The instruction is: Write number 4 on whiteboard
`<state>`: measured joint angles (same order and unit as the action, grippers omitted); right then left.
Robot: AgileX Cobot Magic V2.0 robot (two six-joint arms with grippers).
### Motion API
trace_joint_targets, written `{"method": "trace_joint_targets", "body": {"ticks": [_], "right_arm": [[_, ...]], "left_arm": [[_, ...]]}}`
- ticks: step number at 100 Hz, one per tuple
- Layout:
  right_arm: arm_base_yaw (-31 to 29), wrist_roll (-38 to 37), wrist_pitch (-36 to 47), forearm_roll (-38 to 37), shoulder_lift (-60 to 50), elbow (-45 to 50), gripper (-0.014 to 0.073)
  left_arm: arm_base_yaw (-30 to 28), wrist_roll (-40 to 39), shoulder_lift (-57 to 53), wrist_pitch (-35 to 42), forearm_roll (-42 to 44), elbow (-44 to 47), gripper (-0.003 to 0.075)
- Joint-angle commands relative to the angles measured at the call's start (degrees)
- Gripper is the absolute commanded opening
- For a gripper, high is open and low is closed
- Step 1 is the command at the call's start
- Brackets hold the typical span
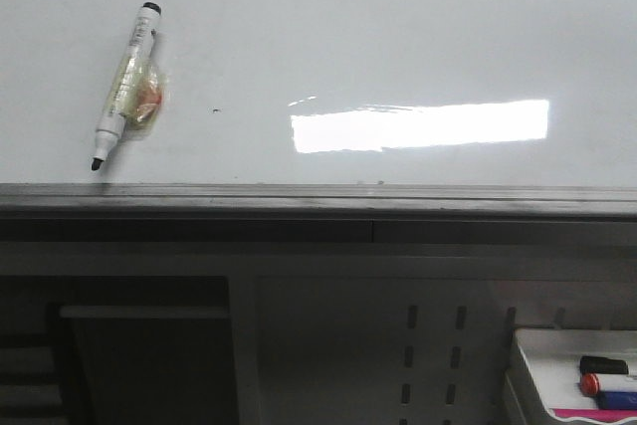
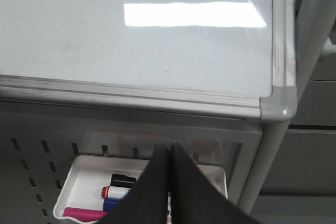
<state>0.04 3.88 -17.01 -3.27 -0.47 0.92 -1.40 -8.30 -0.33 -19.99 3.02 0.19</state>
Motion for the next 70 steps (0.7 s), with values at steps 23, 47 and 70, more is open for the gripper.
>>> {"method": "trace_joint_targets", "body": {"ticks": [23, 47, 70], "right_arm": [[0.0, 0.2, 10.3, -3.6, -1.0, 1.1, -0.0064], [0.0, 0.2, 17.0, -3.9, -1.0, 1.1, -0.0064], [0.0, 0.2, 17.0, -2.1, -1.0, 1.1, -0.0064]], "left_arm": [[0.3, -0.1, -1.4, 4.4, 5.6, 2.0, -0.002], [0.3, -0.1, -1.4, 5.4, 7.0, 2.0, -0.002], [0.3, -0.1, -1.4, 9.2, 7.0, 2.0, -0.002]]}}
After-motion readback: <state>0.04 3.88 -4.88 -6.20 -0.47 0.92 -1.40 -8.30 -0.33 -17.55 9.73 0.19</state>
